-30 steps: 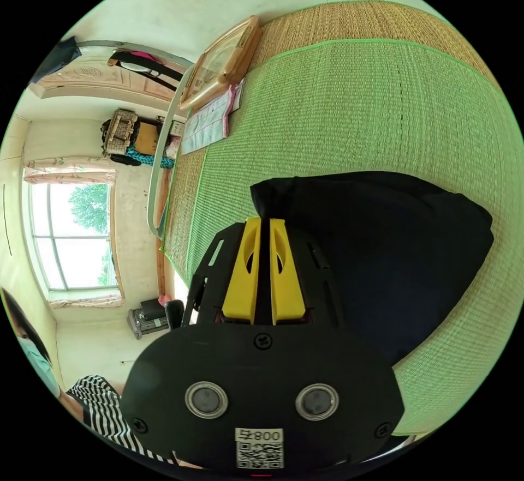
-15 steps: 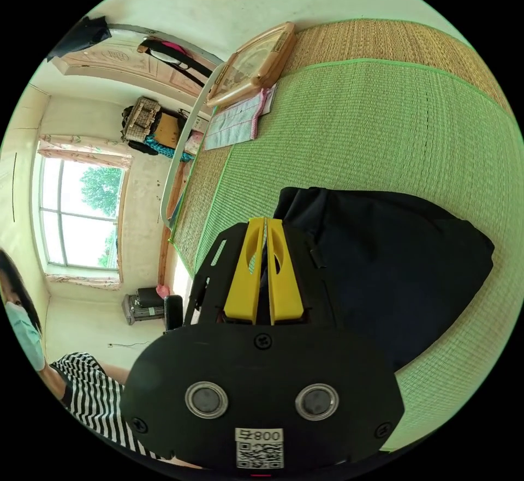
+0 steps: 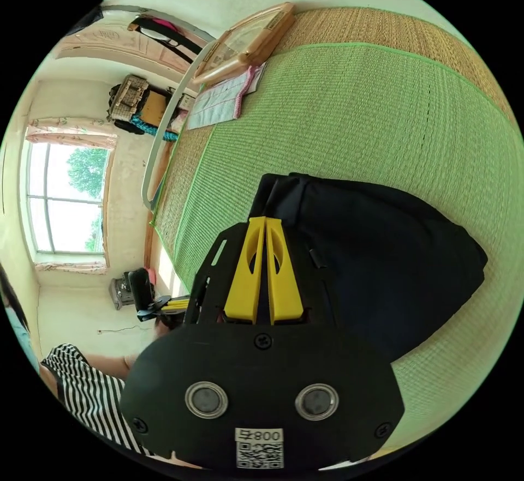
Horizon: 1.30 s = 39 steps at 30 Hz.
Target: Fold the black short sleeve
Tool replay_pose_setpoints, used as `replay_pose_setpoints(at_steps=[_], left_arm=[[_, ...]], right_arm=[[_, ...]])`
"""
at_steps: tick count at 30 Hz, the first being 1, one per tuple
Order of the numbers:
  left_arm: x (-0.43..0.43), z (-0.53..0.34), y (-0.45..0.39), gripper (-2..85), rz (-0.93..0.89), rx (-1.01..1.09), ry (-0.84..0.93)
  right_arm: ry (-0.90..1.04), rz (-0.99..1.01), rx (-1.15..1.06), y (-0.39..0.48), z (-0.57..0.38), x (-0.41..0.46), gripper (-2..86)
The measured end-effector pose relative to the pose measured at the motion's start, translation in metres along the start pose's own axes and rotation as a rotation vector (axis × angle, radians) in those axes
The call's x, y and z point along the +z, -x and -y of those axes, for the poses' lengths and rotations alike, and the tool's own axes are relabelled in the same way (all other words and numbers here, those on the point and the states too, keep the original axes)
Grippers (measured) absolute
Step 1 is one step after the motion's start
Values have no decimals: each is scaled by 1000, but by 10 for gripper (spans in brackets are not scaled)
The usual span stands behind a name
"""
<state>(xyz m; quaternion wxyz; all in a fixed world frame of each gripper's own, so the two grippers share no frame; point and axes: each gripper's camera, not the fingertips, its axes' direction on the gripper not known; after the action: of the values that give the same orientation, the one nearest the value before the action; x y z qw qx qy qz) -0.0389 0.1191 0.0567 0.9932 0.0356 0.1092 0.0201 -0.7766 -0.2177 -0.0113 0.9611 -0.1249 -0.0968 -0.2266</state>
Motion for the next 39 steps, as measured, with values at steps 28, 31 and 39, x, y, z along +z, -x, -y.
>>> replay_pose_setpoints(at_steps=[28,31,39], left_arm=[[35,18,-71,0,78,149,56],[60,27,-74,1,140,147,148],[86,21,-106,4,102,193,193]], right_arm=[[123,117,72,-50,-255,-23,1],[94,173,148,-70,-299,-14,1],[2,236,214,-90,-359,-20,1]])
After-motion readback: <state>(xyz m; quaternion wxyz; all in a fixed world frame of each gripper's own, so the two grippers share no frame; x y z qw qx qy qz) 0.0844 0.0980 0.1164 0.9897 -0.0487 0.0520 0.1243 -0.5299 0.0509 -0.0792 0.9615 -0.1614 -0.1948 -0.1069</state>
